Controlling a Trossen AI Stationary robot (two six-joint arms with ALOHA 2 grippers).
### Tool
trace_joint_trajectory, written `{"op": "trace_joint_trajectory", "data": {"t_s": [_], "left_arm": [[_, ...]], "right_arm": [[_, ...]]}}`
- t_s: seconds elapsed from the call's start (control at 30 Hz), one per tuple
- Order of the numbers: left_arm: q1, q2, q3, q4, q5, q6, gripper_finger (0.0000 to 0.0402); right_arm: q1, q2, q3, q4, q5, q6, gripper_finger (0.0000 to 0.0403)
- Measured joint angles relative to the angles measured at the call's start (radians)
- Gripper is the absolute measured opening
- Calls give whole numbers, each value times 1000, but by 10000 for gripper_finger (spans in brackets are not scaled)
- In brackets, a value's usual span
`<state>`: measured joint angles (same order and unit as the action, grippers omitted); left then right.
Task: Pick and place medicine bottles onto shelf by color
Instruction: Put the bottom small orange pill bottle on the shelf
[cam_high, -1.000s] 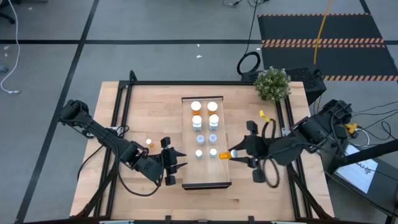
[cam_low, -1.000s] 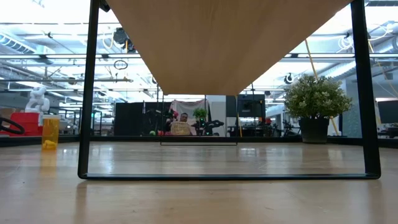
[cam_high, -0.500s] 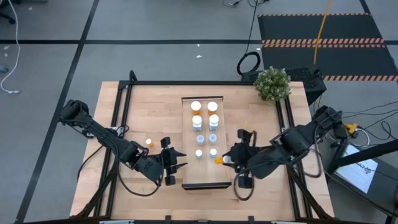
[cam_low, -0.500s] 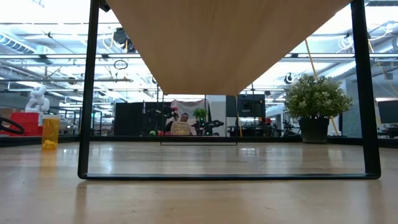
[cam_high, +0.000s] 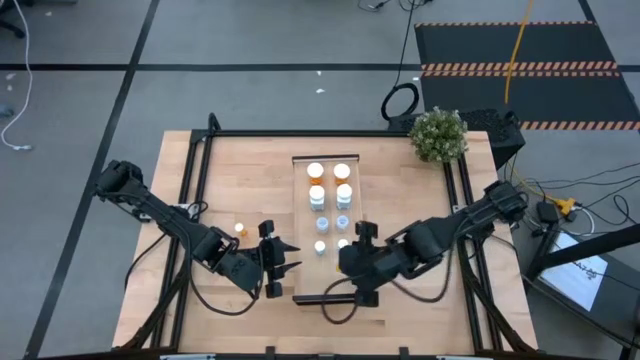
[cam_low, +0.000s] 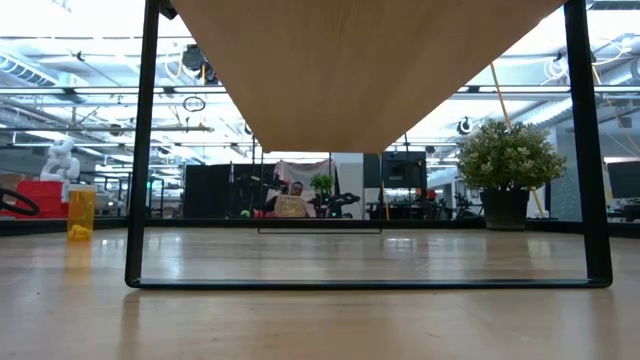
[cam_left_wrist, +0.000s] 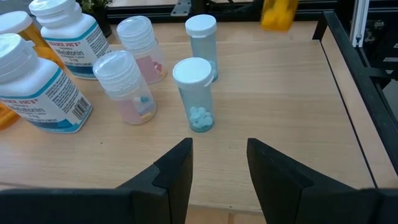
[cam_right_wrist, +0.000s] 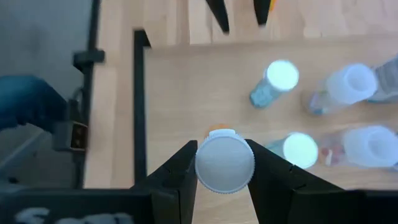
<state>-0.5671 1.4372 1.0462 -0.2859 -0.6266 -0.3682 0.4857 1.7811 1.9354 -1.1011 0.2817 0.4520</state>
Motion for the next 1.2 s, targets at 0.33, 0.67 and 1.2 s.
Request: {"op": "trace_joint_trajectory", "data": {"t_s": [0.33,0.67,1.2], "left_arm": [[0,0,0,-1,0,1,154],[0,0,0,0,0,7,154],[0,0,0,0,0,6,154]], "right_arm": [[-14,51,-2,-51,0,-26,113],[-13,51,-92,22,-26,-45,122],[-13,50,-124,43,-50,-46,139]]}}
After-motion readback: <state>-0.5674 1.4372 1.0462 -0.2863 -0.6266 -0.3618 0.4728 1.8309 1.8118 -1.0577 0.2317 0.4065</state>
